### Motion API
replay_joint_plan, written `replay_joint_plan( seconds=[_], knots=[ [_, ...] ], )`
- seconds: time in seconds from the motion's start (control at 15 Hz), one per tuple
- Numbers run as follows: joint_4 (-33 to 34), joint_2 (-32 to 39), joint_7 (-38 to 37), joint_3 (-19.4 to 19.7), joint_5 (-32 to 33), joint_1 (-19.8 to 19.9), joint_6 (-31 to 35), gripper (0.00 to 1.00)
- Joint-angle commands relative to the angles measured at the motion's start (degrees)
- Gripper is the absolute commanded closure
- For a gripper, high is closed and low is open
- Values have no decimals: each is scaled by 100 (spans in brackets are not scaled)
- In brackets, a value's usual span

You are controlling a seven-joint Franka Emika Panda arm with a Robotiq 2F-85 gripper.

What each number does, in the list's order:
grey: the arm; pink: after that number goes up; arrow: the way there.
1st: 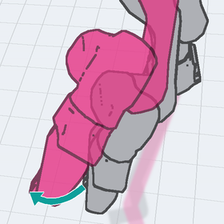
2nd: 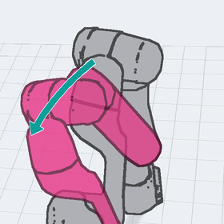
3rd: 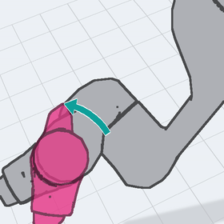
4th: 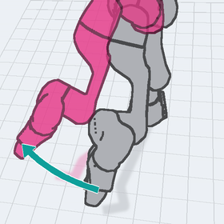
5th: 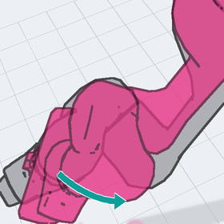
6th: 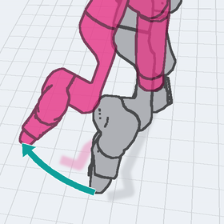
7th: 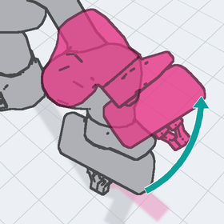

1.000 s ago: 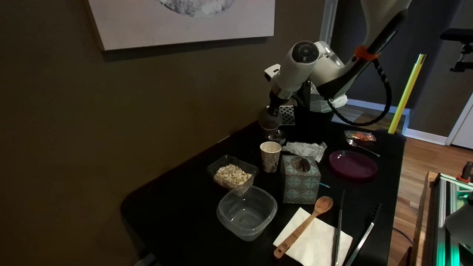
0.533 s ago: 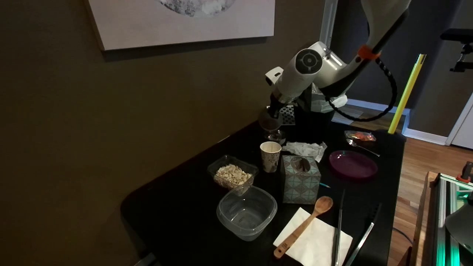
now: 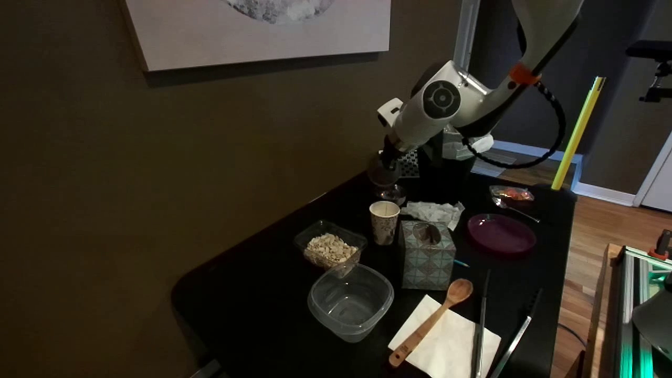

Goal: Push the closest cup forward, then then pour out the contents from the furthest cup into the closest cup

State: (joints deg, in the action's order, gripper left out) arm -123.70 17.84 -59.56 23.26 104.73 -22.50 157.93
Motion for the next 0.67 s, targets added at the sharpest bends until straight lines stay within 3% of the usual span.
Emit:
replay_joint_plan(
  seconds=[0.0, 0.6],
  knots=[
    [-91, -58, -470, -29, 489, -109, -306, 99],
    [-253, -66, -886, -115, 912, -200, -716, 99]
  ],
)
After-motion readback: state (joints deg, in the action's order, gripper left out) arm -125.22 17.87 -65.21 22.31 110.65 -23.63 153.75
